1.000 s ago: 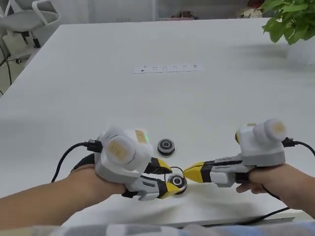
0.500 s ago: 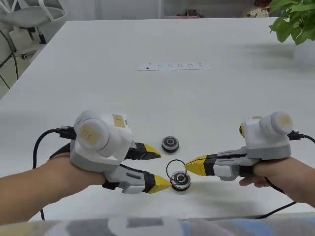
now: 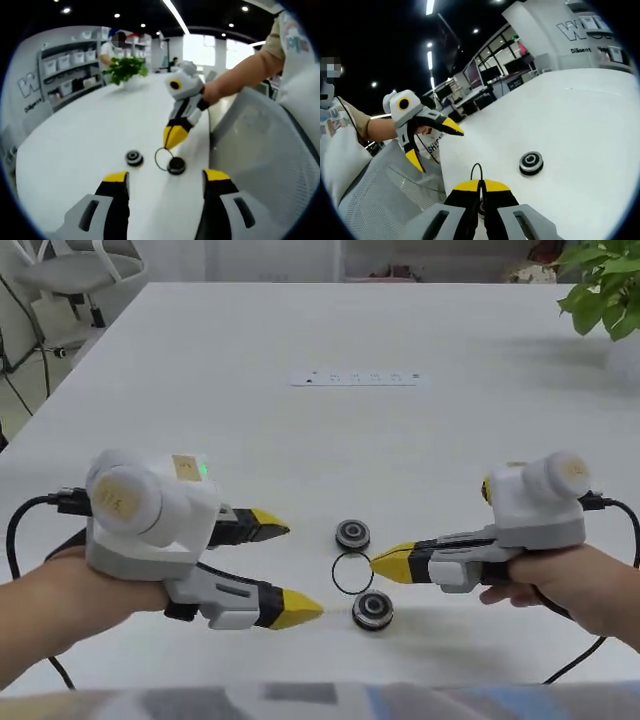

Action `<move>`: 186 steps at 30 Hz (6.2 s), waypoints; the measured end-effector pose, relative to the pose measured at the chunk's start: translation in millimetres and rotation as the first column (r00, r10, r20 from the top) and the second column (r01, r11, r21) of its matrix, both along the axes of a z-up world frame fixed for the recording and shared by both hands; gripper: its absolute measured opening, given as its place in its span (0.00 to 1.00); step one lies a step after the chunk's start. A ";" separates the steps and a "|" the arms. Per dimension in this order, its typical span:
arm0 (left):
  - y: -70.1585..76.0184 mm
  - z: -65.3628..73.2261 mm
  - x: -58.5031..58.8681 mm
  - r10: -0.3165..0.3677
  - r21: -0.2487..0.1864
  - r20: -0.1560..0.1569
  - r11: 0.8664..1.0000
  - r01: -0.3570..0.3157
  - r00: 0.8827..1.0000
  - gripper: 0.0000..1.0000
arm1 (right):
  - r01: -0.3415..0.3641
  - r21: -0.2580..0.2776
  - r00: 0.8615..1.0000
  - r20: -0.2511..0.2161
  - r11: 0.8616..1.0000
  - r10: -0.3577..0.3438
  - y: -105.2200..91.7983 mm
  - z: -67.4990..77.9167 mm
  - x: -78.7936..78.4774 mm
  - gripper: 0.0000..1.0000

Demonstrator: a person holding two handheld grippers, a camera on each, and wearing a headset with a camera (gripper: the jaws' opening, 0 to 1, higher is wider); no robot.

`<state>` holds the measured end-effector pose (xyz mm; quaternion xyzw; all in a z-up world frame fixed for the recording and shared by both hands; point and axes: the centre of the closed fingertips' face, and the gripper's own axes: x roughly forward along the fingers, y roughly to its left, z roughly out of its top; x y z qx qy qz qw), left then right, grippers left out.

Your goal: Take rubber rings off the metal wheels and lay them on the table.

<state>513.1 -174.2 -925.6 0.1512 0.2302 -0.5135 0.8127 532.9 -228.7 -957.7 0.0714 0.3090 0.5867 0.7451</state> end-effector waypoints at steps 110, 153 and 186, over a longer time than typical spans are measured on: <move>18.0 -8.9 15.2 0.105 -0.018 -0.077 0.994 -0.107 0.991 0.76 | -0.010 -0.100 0.993 0.113 0.995 0.022 -23.3 -22.6 6.5 0.35; -55.9 -55.1 7.4 -0.088 0.039 -0.148 0.995 0.094 0.985 0.55 | -0.119 -0.206 0.965 0.205 0.971 0.162 -26.0 -59.0 -19.8 0.25; -82.8 -77.5 5.7 -0.146 0.094 -0.114 0.983 0.157 0.983 0.18 | -0.115 -0.196 0.962 0.221 0.974 0.158 -30.3 -65.7 -13.8 0.21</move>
